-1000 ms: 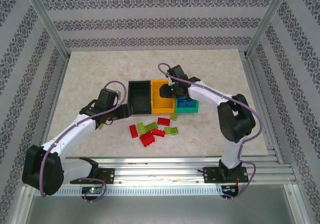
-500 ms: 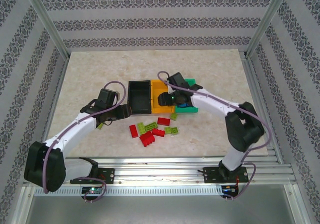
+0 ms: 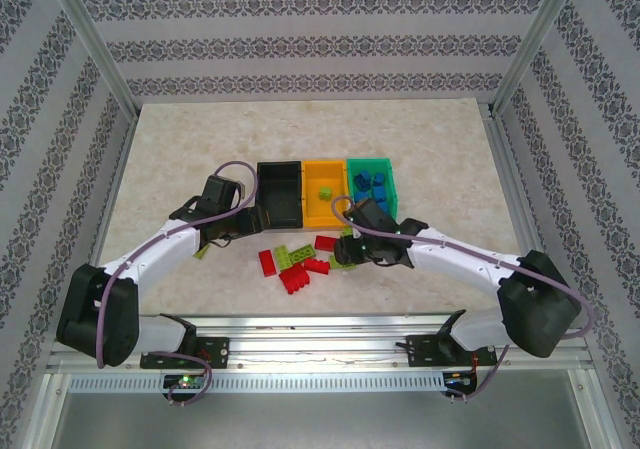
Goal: Sort the legos into containers by color
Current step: Place the lego in the container, then pick up the lego from the bottom-center of the table.
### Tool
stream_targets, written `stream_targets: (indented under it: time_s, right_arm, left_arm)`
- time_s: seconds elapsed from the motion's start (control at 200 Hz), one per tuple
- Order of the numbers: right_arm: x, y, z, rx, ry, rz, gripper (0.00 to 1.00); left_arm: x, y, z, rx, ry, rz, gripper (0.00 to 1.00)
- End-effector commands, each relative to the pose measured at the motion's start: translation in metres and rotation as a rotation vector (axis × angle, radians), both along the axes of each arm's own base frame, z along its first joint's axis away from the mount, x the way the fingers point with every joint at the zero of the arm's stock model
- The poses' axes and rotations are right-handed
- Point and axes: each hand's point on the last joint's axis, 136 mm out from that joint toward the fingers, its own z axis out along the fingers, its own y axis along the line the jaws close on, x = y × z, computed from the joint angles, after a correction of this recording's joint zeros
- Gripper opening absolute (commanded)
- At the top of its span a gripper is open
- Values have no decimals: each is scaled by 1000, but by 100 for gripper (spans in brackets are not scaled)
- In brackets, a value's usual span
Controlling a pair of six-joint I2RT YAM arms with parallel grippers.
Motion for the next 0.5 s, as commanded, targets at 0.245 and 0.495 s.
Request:
stream_targets:
  time_s: [0.245,0.495]
  right_arm:
    - [-9,10,-3,-16,-19,9,51]
    - [2,7,-21,-126,7,3,53]
  left_arm:
    - [21,-4,11,-38,-46,14,63]
    - [16,-1,9,-35,-35,23,63]
